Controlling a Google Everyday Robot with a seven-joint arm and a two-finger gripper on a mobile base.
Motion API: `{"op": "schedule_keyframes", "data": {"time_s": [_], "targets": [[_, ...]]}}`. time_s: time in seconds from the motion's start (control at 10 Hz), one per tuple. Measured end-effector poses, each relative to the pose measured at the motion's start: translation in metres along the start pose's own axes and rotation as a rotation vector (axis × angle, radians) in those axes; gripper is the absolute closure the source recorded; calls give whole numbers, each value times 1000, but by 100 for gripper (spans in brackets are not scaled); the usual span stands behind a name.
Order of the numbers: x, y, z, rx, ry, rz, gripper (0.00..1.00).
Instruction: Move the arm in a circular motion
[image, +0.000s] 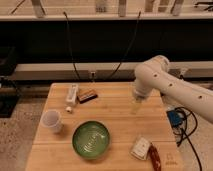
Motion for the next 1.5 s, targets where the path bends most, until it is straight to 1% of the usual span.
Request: {"op": "schedule_keyframes", "data": {"time_s": [0.2, 1.5], "targets": [[1, 0, 0, -1, -1, 9, 20], [-2, -2, 0, -5, -2, 4, 20]]}}
